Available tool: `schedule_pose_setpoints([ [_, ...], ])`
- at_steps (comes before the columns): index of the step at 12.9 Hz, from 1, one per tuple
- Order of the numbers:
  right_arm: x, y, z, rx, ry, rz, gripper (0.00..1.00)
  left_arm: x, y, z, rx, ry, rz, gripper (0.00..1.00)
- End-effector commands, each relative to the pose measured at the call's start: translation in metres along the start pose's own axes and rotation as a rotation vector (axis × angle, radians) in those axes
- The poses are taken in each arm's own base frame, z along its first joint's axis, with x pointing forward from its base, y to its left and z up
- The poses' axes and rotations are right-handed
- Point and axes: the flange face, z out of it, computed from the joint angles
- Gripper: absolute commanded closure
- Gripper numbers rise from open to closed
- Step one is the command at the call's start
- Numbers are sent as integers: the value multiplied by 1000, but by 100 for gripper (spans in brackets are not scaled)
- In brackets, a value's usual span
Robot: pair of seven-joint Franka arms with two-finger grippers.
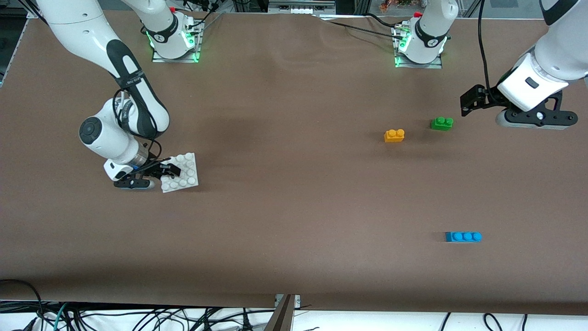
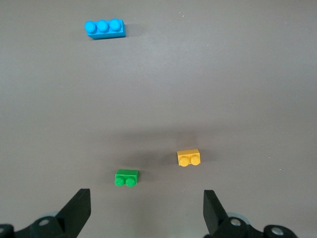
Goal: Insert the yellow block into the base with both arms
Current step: 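Slide the white base plate toward the yellow block with the right gripper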
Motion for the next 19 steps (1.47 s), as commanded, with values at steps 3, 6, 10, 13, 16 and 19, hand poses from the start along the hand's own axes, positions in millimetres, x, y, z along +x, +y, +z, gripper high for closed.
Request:
schedule_pose_setpoints([
  [3,-18,-68,30,18,16,82,42,2,5,-7,28,1,18,0],
  [6,-36,-122,46,21,47,166,42,2,7,-7,28,1,21,0],
  [10,-60,-199,67,46,67,248,42,2,8,-7,28,1,22,0],
  [13,-78,-261,83,70,61,259,42,0,13,-7,29,0,31,0],
  [16,-92,-308,82,102,65,264,42,6,2,-11,22,11,13,0],
  [19,-107,-345,79,127,65,242,42,7,-15,-10,18,8,-16,0],
])
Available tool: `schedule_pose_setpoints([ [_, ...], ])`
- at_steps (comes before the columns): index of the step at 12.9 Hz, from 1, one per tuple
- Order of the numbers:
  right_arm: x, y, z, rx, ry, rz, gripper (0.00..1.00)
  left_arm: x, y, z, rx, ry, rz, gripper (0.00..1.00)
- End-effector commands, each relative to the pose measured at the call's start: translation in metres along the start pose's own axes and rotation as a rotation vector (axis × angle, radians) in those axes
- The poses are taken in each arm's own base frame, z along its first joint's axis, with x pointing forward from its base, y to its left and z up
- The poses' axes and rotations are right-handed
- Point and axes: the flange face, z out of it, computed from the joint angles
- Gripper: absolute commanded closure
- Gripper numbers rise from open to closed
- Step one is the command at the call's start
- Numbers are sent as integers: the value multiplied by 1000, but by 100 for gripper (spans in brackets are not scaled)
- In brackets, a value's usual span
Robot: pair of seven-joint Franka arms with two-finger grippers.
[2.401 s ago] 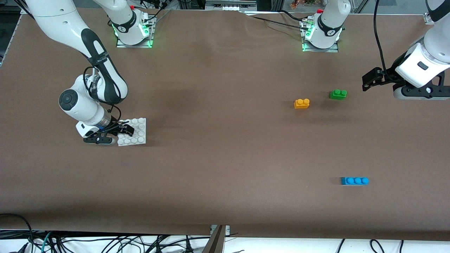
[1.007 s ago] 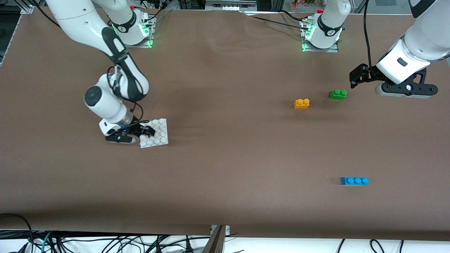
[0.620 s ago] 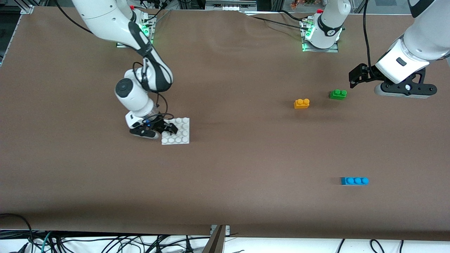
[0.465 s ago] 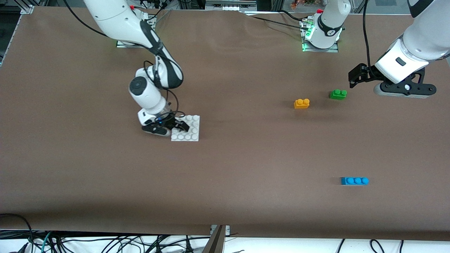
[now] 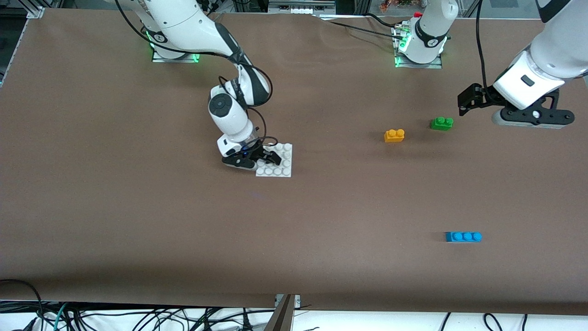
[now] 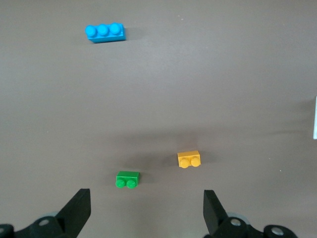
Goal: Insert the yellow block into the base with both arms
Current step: 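Slide the white base plate toward the yellow block with the right gripper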
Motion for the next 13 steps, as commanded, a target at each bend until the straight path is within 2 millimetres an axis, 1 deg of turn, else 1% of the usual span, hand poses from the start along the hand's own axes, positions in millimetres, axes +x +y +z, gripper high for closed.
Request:
schedule_pose_setpoints([
  [1,-16,-26,11,20,-8,-3,42,6,-11,-4,15,-4,-12,0],
  [2,-27,-40,12,32,-10,-9,42,5,-12,-4,16,-5,-12,0],
  [3,-30,-50,12,41,-3,-2,42,5,-18,-4,15,-7,-17,0],
  [4,-36,-58,16,40,5,1,42,6,-24,-3,8,-11,-27,0],
  [5,-41,-67,19,42,13,11,42,4,-23,-3,0,-19,-33,0],
  [7,-46,-77,24,34,22,35,42,2,-17,-3,2,-33,-30,0],
  [9,-53,-92,26,35,11,57,42,3,-14,-3,2,-31,-29,0],
  [12,-72,-115,25,51,21,73,42,3,-17,-2,1,-34,-30,0],
  [13,-77,-120,26,46,19,66,42,3,-17,-2,2,-36,-30,0],
])
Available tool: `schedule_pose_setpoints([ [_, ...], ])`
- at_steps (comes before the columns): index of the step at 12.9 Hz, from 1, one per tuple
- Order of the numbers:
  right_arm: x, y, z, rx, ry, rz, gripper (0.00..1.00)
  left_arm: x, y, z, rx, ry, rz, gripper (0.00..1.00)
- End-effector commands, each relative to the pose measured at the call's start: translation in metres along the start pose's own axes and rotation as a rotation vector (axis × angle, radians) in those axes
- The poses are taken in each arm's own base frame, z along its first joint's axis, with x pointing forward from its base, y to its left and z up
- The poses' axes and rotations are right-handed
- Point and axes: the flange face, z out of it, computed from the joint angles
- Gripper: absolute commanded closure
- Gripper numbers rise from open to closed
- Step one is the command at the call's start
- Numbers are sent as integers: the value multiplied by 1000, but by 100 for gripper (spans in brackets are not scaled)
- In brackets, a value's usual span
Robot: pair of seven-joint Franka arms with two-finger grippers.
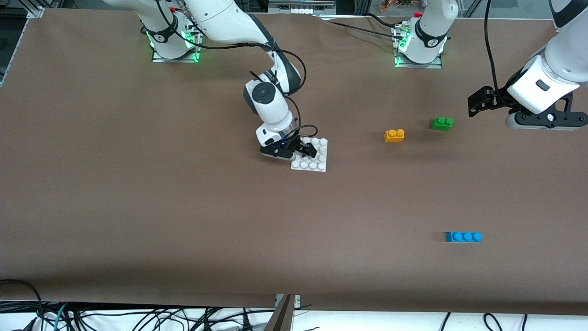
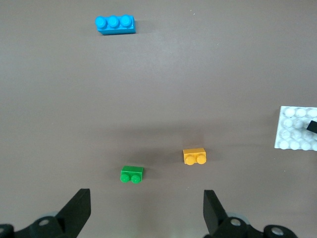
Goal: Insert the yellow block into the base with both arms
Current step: 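Slide the white base plate toward the yellow block with the right gripper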
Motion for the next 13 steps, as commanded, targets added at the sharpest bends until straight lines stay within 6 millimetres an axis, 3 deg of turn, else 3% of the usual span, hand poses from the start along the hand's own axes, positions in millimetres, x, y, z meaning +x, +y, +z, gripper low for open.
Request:
schedule_pose_setpoints([
  [1,-20,-23,7,-1,-4,-6,42,2,-1,-5,3,-11,-2,0],
  [4,-43,-37,11,11,-9,-25,42,2,-5,-4,2,-15,-8,0],
  [9,-64,-45,9,14,-5,-77,42,2,-6,-3,2,-18,-10,0],
  [12,-50,-45,3,-2,18,-110,40,2,-6,-4,1,-16,-11,0],
  [13,-40,-53,-4,-18,15,-106,28,2,-6,-5,1,-15,-11,0],
])
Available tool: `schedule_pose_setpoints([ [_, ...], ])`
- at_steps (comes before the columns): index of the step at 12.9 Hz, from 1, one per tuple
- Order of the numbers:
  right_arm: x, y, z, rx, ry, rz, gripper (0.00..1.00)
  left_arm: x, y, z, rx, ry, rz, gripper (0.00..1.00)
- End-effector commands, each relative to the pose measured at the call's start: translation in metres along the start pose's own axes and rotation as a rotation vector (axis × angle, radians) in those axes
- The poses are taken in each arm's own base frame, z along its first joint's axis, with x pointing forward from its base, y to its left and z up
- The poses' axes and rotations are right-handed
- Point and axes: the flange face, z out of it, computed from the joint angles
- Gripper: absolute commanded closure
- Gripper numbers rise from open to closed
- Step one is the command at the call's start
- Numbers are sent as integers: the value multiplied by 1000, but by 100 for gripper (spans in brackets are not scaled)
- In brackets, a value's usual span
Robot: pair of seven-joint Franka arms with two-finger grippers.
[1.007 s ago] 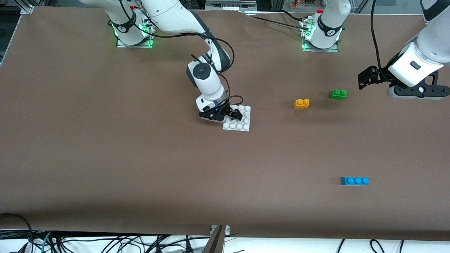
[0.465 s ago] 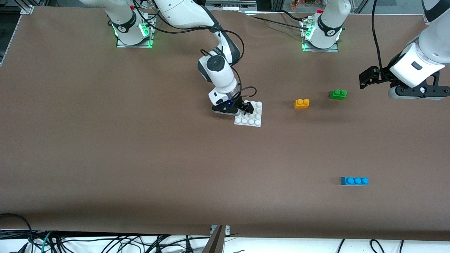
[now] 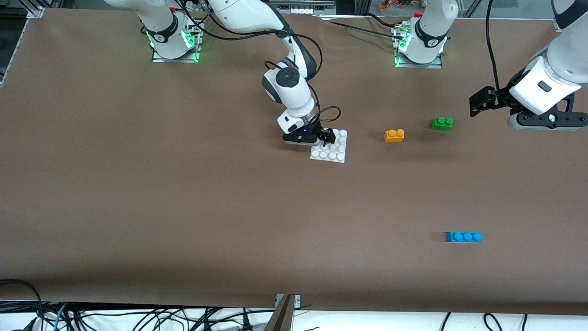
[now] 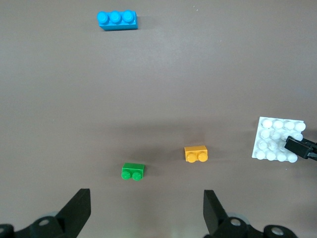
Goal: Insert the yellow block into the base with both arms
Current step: 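Slide the white base plate toward the yellow block with the right gripper, then release the base plate and draw the right gripper back to rest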
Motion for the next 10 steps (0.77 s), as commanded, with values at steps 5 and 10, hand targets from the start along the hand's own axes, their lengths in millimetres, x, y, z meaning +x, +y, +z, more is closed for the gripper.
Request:
schedule_pose_setpoints([
  [5,139,-43,-125,-235,-110,-34,0,2,-2,-6,0,-3,-2,0],
  [10,282,51,-299,-257,-211,-176,0,2,-2,-6,1,-3,-11,0],
])
